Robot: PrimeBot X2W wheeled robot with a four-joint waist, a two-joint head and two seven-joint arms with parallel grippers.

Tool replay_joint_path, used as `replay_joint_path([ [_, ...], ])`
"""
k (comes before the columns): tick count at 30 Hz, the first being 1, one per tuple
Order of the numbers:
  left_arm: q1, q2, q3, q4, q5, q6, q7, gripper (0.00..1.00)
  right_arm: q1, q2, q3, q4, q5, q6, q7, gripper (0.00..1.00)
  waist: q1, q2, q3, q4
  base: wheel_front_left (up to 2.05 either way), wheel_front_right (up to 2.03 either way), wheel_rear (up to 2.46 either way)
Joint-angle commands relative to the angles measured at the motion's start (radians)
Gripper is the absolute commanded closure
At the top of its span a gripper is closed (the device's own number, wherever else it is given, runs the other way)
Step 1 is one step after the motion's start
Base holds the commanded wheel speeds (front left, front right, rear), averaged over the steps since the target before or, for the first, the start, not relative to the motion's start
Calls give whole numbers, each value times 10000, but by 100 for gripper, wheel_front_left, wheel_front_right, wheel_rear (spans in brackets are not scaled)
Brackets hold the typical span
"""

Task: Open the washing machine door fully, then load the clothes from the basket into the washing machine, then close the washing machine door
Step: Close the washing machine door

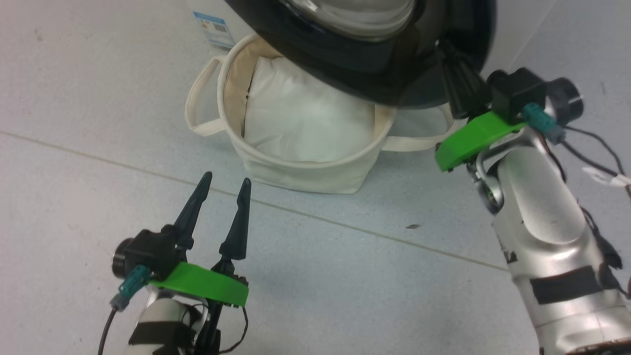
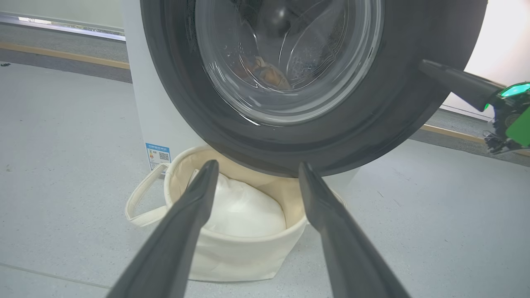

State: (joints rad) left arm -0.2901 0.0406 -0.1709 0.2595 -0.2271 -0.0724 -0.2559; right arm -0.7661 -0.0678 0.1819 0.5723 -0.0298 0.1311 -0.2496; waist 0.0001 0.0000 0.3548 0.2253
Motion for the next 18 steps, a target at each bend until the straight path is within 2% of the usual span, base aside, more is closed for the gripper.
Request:
replay_joint_path([
  [1,-297,97,219,-371,-91,75,-59,0,-464,176,-189,-226,-183,-4,-122,100,-1,0,203,114,0,0,0],
  [12,-749,97,-241,-403,-356,247,-59,0,-1711,170,-1731,32,-1288,-4,-122,100,-1,0,1031,479,0,0,0],
  [18,-1032,97,-523,-503,-549,325,-59,0,-2344,-163,-2233,313,-1806,-4,-122,100,-1,0,1445,718,0,0,0],
])
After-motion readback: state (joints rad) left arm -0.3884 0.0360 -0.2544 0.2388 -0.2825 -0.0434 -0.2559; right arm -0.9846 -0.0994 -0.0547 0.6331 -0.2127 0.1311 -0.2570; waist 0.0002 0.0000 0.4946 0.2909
